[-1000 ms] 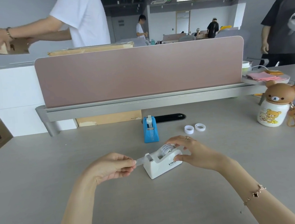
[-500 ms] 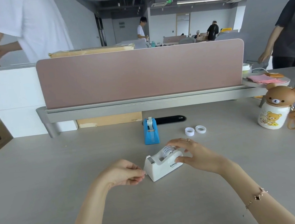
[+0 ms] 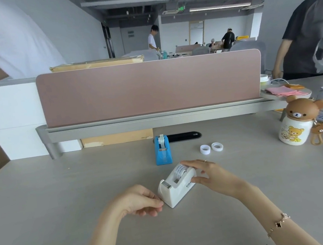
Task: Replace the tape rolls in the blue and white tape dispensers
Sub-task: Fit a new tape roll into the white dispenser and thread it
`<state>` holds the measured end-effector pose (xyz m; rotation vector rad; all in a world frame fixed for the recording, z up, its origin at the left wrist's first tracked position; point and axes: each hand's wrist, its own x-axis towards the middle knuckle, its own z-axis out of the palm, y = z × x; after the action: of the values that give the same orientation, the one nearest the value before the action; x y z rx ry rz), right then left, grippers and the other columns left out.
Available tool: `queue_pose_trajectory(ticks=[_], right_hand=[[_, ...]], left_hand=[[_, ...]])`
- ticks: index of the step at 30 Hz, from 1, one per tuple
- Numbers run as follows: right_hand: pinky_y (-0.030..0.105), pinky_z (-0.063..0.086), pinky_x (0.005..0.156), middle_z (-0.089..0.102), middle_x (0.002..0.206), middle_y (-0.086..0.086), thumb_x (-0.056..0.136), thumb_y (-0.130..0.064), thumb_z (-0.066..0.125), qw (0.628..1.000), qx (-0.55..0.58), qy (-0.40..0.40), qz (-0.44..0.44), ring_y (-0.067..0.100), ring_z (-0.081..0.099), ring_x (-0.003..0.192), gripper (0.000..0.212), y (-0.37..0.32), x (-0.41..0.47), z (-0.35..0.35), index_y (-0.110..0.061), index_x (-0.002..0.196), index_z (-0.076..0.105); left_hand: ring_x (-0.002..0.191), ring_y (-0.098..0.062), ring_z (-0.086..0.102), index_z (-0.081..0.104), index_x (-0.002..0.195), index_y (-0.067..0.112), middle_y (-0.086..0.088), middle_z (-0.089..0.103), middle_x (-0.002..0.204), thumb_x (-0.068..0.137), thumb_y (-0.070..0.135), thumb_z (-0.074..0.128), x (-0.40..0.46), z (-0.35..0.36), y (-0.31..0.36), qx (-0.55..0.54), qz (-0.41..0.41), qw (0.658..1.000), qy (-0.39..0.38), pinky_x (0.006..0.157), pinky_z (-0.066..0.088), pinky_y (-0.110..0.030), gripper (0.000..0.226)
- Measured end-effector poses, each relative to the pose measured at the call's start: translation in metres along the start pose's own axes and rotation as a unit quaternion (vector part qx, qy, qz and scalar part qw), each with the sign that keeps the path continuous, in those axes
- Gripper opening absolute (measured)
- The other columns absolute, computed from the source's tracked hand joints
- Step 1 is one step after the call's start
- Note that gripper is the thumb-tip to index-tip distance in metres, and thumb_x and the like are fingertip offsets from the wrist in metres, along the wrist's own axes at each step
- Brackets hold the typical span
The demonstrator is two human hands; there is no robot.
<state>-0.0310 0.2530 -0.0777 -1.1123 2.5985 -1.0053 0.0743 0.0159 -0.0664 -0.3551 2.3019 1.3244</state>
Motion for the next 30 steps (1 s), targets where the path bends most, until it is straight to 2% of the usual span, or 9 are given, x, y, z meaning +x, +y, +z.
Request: queue_pose_trajectory(ticks=[2,6,8,11,15,18,22,26,30], right_hand=[[0.005,0.035,0.088,0.052,0.127,-0.019,0.091,-0.020,0.060,1.000,-0.011,0.008,0.011,-0.009,0.048,0.104,0.052,0.000,0.000,0.001,-0.036,0.138,0.043],[0.008,0.036,0.076,0.052,0.111,-0.012,0.085,-0.028,0.066,0.998,-0.043,0.029,0.036,-0.002,0.050,0.091,0.051,-0.004,0.002,0.003,-0.027,0.132,0.048],[0.009,0.037,0.074,0.050,0.108,-0.009,0.081,-0.033,0.069,0.997,-0.044,0.025,0.052,-0.002,0.050,0.084,0.054,-0.010,0.001,0.002,-0.024,0.130,0.048],[0.017,0.037,0.081,0.046,0.110,-0.009,0.078,-0.037,0.072,0.996,-0.039,0.011,0.076,-0.001,0.049,0.085,0.071,-0.017,-0.002,0.002,-0.027,0.138,0.037],[0.022,0.040,0.092,0.045,0.117,-0.010,0.076,-0.036,0.075,0.996,-0.012,0.007,0.085,0.009,0.049,0.110,0.080,-0.023,-0.003,0.006,-0.028,0.143,0.031],[0.027,0.043,0.104,0.047,0.131,-0.004,0.075,-0.029,0.077,0.996,0.011,0.004,0.085,0.012,0.050,0.120,0.085,-0.022,-0.002,0.010,-0.028,0.145,0.027],[0.017,0.042,0.095,0.049,0.133,-0.004,0.079,-0.022,0.074,0.994,0.035,0.025,0.098,0.008,0.053,0.110,0.079,-0.017,0.000,0.009,-0.028,0.144,0.030],[0.007,0.040,0.089,0.051,0.129,-0.005,0.083,-0.020,0.069,0.995,0.035,0.018,0.089,0.006,0.053,0.109,0.068,-0.016,0.000,0.008,-0.026,0.142,0.036],[0.021,0.038,0.109,0.044,0.144,0.000,0.085,-0.021,0.064,0.995,0.049,-0.015,0.091,0.011,0.047,0.130,0.078,-0.018,-0.001,0.010,-0.028,0.149,0.019]], left_hand=[[0.065,-0.002,0.065,0.063,0.086,0.018,0.004,0.071,0.087,0.081,0.024,0.071,-0.004,-0.009,-0.004,0.041,0.029,0.999,0.018,0.054,0.045,-0.013,0.011],[0.092,-0.006,0.063,0.057,0.113,0.041,0.015,0.063,0.111,0.061,0.058,0.074,-0.008,-0.022,-0.009,0.063,0.134,0.984,0.100,0.080,0.048,-0.019,0.057],[0.098,0.001,0.064,0.058,0.116,0.044,0.020,0.066,0.113,0.073,0.057,0.068,-0.006,-0.015,-0.005,0.055,0.177,0.979,0.083,0.087,0.049,-0.018,0.046],[0.076,0.003,0.065,0.070,0.092,0.039,0.023,0.073,0.086,0.075,0.052,0.070,0.004,0.002,0.001,0.022,0.230,0.967,0.104,0.071,0.048,-0.010,0.021],[0.063,0.001,0.063,0.071,0.072,0.034,0.013,0.073,0.072,0.044,0.074,0.073,0.021,0.012,-0.008,-0.018,0.256,0.950,0.176,0.061,0.049,-0.015,0.049],[0.063,-0.002,0.064,0.069,0.074,0.027,0.008,0.074,0.074,0.046,0.067,0.078,0.023,0.017,-0.010,-0.035,0.267,0.946,0.180,0.061,0.051,-0.018,0.049],[0.071,-0.007,0.064,0.064,0.086,0.032,0.000,0.072,0.087,0.046,0.067,0.080,0.024,0.018,-0.009,-0.022,0.270,0.945,0.182,0.066,0.052,-0.022,0.056],[0.085,-0.014,0.068,0.063,0.098,0.038,0.007,0.069,0.101,0.052,0.053,0.084,0.024,0.013,-0.009,-0.003,0.247,0.955,0.164,0.077,0.056,-0.030,0.053],[0.088,-0.004,0.068,0.065,0.096,0.050,0.020,0.071,0.104,0.056,0.052,0.080,0.024,0.019,-0.007,-0.009,0.242,0.959,0.145,0.082,0.054,-0.028,0.043]])
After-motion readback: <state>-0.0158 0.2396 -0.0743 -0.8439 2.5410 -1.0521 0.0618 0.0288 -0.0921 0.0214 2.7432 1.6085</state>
